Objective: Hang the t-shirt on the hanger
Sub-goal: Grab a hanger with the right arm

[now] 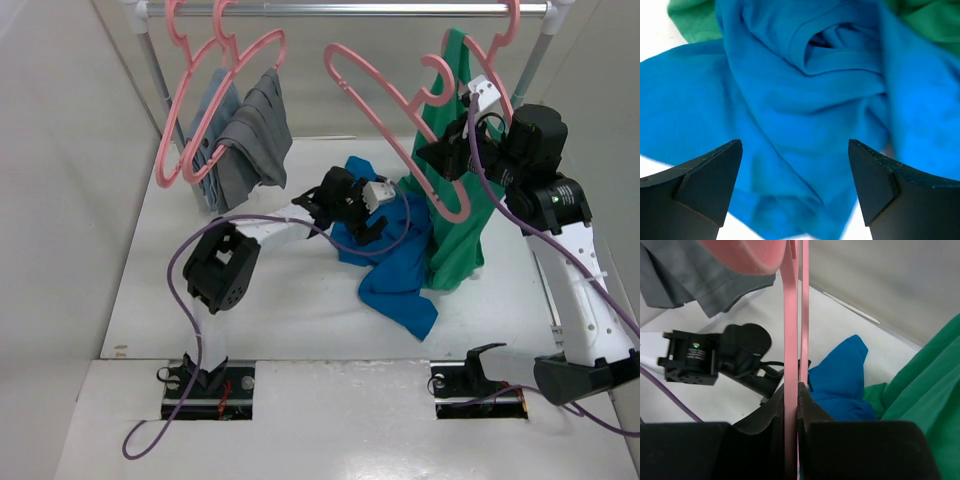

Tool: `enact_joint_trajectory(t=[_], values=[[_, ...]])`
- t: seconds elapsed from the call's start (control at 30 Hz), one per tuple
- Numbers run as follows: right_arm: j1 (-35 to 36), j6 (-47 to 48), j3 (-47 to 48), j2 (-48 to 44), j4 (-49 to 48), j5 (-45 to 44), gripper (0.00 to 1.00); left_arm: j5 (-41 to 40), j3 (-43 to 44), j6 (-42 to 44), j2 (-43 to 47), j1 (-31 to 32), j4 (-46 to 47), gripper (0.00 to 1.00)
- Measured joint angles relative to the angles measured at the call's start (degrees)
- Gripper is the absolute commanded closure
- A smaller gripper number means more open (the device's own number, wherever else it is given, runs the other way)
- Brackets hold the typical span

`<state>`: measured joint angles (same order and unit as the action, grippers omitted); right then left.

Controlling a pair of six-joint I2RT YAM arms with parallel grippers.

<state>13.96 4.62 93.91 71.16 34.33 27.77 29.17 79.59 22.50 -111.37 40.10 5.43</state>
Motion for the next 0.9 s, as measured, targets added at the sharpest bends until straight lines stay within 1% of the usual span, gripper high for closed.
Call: enact_joint_trajectory(t=[0.1, 0.13, 0.23, 0.27, 0.3, 0.33, 0.37, 0.43, 0.5, 0.6, 0.7, 0.8, 0.9], values=[[-0.15, 0.87, 0.0, -0.2, 0.0, -0.39, 1.0, -2.14, 2.21, 2.1, -4.04, 1.11, 0.44, 0.16], [-0.31, 1.22, 0.0, -0.31, -0.02, -0.39, 1.0, -2.95, 2.4, 2.78, -4.85, 1.64, 0.59, 0.22], [-0.85, 2.29, 0.0, -0.68, 0.0, -0.37, 1.0, -4.28, 2.4, 4.7, -6.56, 3.21, 0.66, 0.52], [-1.01, 2.71, 0.0, -0.83, 0.02, -0.37, 1.0, -4.33, 2.4, 5.4, -6.78, 3.67, 0.61, 0.72], [-1.27, 3.08, 0.0, -0.96, 0.04, -0.37, 1.0, -4.17, 2.4, 6.34, -6.86, 4.04, 0.33, 0.8], [-1.38, 3.28, -0.02, -1.05, 0.09, -0.37, 1.0, -3.93, 2.4, 7.56, -6.86, 4.22, 0.04, 0.92], [-1.55, 3.5, -0.13, -1.2, 0.07, -0.37, 1.0, -3.52, 2.4, 8.57, -6.86, 4.2, -0.28, 1.0], [-1.57, 3.69, -0.63, -1.49, 0.15, -0.35, 1.0, -3.04, 1.95, 10.36, -6.71, 3.63, -0.68, 1.0], [-1.57, 3.98, -1.25, -1.86, 0.28, -0.31, 1.0, -2.69, -0.5, 12.79, -5.49, 2.19, -1.51, 1.0], [-1.62, 4.28, -2.54, -2.6, 0.2, -0.11, 1.0, -2.62, -5.51, 18.21, -1.55, -1.05, -5.7, 1.0], [-1.62, 4.63, -3.8, -3.65, 0.24, -0.02, 1.0, -2.54, -10.54, 25.03, 4.72, -5.25, -12.2, 1.0], [-1.62, 4.68, -4.57, -4.63, 0.33, 0.09, 1.0, -2.91, -14.62, 33.66, 12.55, -9.73, -19.85, 1.0], [-1.44, 5.11, -4.9, -5.46, 0.44, 0.13, 1.0, -3.69, -16.24, 41.46, 19.23, -13.64, -28.81, 1.0]])
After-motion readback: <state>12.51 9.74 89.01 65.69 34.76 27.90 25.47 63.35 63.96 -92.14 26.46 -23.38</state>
